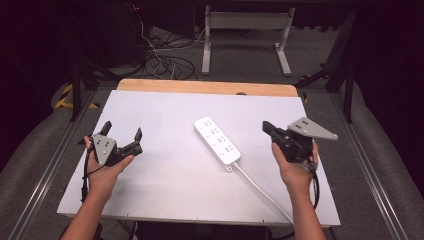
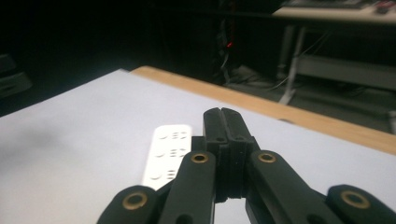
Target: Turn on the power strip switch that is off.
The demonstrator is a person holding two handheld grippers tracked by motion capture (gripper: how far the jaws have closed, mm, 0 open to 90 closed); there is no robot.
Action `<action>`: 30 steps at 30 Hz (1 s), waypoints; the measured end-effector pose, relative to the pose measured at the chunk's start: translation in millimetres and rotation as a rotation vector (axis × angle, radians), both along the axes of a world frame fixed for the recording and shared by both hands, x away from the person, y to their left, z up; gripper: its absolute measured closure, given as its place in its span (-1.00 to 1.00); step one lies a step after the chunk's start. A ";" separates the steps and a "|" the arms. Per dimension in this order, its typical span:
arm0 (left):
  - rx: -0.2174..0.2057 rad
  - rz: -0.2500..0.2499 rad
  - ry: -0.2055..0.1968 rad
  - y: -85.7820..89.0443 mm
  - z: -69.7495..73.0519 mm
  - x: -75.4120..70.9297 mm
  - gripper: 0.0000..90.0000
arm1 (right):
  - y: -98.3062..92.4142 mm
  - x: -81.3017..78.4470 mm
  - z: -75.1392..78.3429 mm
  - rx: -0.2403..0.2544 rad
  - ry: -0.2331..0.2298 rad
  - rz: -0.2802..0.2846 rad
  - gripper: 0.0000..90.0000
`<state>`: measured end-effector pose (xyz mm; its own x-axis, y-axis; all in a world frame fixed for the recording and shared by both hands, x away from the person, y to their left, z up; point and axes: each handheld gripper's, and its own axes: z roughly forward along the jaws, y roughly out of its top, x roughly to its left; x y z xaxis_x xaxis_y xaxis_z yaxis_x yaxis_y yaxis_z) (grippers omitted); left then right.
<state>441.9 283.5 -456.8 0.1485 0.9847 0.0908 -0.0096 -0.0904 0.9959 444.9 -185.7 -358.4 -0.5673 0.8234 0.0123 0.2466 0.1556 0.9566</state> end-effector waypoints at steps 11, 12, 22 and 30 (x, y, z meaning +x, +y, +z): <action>0.007 -0.008 0.003 0.0 -0.3 -1.2 -0.92 | 70.9 35.9 -28.6 -0.185 0.189 0.125 1.00; 0.009 -0.008 0.003 -0.1 -0.4 -1.1 -0.92 | 74.7 38.9 -34.8 -0.194 0.218 0.134 1.00; 0.007 -0.019 0.008 -1.0 -1.0 -0.4 -0.91 | 101.2 52.6 -78.1 -0.308 0.363 0.172 1.00; 0.011 -0.025 0.010 -1.6 -1.6 0.6 -0.90 | 103.6 56.6 -87.7 -0.339 0.408 0.163 1.00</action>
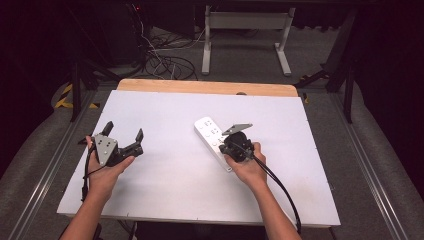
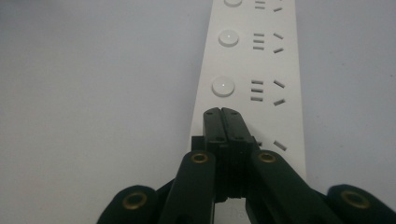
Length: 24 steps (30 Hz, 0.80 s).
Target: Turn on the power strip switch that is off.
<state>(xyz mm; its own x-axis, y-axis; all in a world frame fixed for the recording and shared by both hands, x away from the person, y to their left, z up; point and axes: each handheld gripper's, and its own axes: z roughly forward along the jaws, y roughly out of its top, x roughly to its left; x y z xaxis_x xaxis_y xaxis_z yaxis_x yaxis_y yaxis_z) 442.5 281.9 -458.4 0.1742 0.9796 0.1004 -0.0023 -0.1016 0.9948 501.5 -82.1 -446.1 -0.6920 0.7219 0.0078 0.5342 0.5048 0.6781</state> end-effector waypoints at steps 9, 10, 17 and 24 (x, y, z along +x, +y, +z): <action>0.002 -0.007 0.002 -1.6 -0.3 -0.3 -0.90 | 1.0 0.9 -4.4 -0.008 -0.002 0.000 1.00; 0.002 -0.007 0.002 -1.6 -0.3 -0.3 -0.90 | 1.0 1.1 -4.6 -0.002 0.001 -0.003 1.00; 0.007 -0.009 0.003 -2.4 -0.7 -0.6 -0.90 | -0.6 0.4 -7.3 0.020 0.004 -0.018 1.00; 0.009 -0.009 0.006 -3.0 -0.9 -0.7 -0.89 | 0.4 -0.6 -7.4 0.009 -0.006 -0.017 1.00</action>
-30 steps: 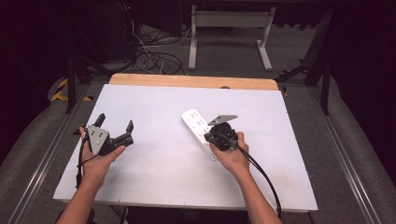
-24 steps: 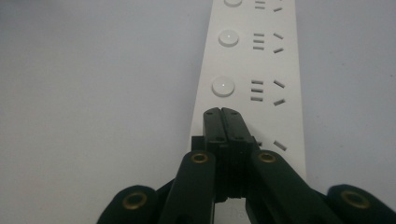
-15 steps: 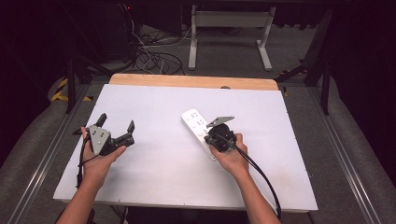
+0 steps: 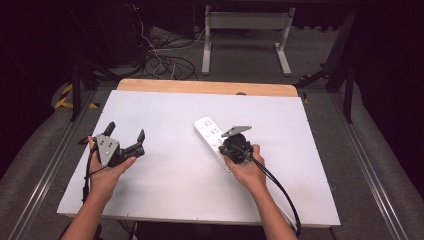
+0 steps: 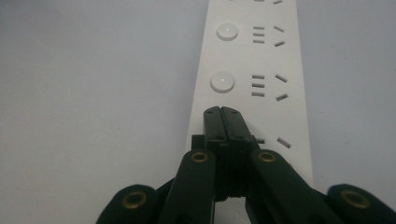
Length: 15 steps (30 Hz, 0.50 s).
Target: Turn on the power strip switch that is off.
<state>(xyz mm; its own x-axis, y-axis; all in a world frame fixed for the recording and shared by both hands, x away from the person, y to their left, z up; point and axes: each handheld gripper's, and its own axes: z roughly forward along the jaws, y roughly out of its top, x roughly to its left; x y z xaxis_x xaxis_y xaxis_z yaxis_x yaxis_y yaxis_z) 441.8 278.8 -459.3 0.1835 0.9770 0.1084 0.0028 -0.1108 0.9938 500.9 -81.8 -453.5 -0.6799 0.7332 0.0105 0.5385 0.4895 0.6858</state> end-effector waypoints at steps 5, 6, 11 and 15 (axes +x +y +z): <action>0.001 0.001 0.002 0.0 -0.2 -0.1 -0.89 | -1.3 1.6 -0.1 0.013 0.018 -0.006 1.00; 0.001 0.001 0.002 0.0 -0.2 -0.1 -0.89 | -0.8 1.4 -0.2 0.012 0.015 -0.009 1.00; 0.001 0.001 0.002 0.0 -0.2 -0.1 -0.89 | -1.0 1.3 -0.3 0.014 0.019 -0.010 1.00; -0.001 0.000 0.003 0.1 -0.3 -0.1 -0.89 | -1.7 2.1 -0.3 0.020 0.027 -0.011 1.00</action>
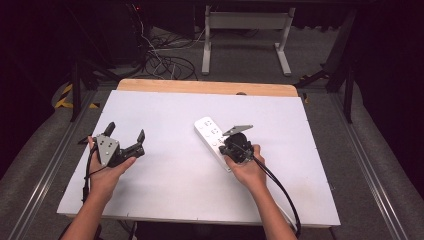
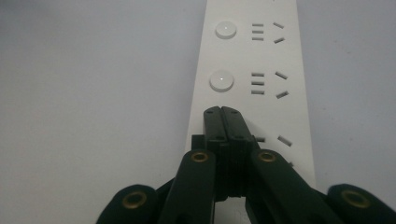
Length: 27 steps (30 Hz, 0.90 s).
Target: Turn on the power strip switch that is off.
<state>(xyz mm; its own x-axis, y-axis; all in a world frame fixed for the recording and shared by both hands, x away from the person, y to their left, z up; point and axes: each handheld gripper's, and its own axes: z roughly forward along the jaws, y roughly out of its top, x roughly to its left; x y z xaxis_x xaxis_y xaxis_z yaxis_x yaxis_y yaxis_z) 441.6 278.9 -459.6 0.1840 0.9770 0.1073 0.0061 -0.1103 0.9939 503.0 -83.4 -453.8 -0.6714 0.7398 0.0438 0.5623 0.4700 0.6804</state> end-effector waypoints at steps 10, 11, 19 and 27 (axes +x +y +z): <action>0.001 0.001 0.000 -0.1 0.0 -0.1 -0.89 | 1.2 -0.5 -0.4 -0.004 0.001 -0.010 1.00; 0.001 0.001 0.000 -0.1 0.0 -0.1 -0.89 | 1.2 -0.5 -0.4 -0.004 0.001 -0.010 1.00; -0.001 -0.002 0.000 -0.3 0.2 -0.9 -0.89 | 4.3 -2.4 -0.7 -0.029 -0.017 -0.010 1.00; 0.001 -0.003 -0.001 -0.6 -0.1 -0.6 -0.89 | 4.2 -2.2 -0.7 -0.029 -0.019 -0.009 1.00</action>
<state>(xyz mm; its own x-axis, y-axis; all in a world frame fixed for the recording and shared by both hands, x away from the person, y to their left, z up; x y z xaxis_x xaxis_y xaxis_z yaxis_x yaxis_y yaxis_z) 441.1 278.3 -459.6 0.1870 0.9764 0.1082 0.0052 -0.1111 0.9938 500.7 -79.3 -454.5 -0.6652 0.7466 0.0094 0.5537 0.4849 0.6770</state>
